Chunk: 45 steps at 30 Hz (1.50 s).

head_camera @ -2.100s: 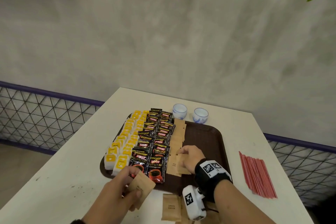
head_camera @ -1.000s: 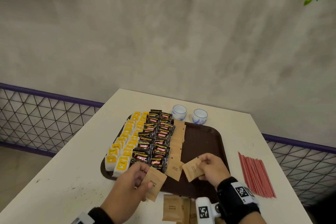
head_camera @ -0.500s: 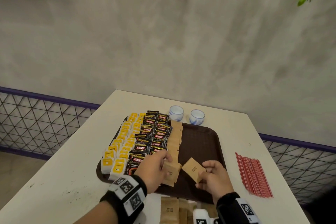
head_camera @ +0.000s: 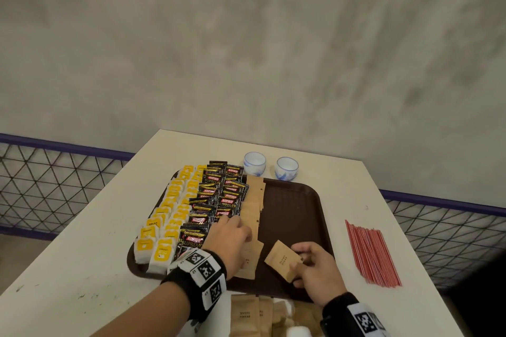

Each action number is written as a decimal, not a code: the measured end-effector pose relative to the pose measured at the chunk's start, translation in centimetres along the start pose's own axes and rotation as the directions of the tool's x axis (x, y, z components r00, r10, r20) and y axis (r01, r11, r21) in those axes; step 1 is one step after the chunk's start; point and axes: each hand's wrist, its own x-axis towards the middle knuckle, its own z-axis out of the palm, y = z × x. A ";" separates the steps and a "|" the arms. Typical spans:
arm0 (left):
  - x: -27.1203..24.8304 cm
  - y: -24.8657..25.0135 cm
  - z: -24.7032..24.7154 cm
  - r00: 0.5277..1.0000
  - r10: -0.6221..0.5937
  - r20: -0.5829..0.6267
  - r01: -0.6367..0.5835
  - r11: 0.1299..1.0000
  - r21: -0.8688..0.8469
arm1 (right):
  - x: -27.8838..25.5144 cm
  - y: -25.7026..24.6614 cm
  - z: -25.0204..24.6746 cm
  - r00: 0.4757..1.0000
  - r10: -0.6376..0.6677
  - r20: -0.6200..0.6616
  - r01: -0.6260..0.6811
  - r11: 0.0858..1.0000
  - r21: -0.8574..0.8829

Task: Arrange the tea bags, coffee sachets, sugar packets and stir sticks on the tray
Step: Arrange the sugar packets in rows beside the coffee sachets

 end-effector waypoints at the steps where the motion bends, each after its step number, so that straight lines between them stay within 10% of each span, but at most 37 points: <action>1: 0.0 0.0 0.0 1.000 0.021 -0.006 -0.021 1.000 0.022 | 0.1 -0.1 -0.1 1.000 -0.025 0.008 0.025 0.999 -0.024; 12: 0.3 -1.3 0.1 0.997 0.074 0.034 -0.081 0.943 0.322 | 1.1 -0.5 -0.1 0.993 -0.111 0.045 0.115 0.989 -0.095; 31: -0.5 -2.1 -2.0 0.987 0.026 -0.158 -0.013 0.996 0.087 | 0.6 -1.0 2.5 0.983 -0.069 0.171 0.084 0.993 -0.083; 45: -4.1 -3.0 -0.8 0.994 0.109 0.004 -0.108 0.969 0.220 | 0.8 -2.1 3.1 0.980 -0.188 0.065 0.192 0.979 -0.063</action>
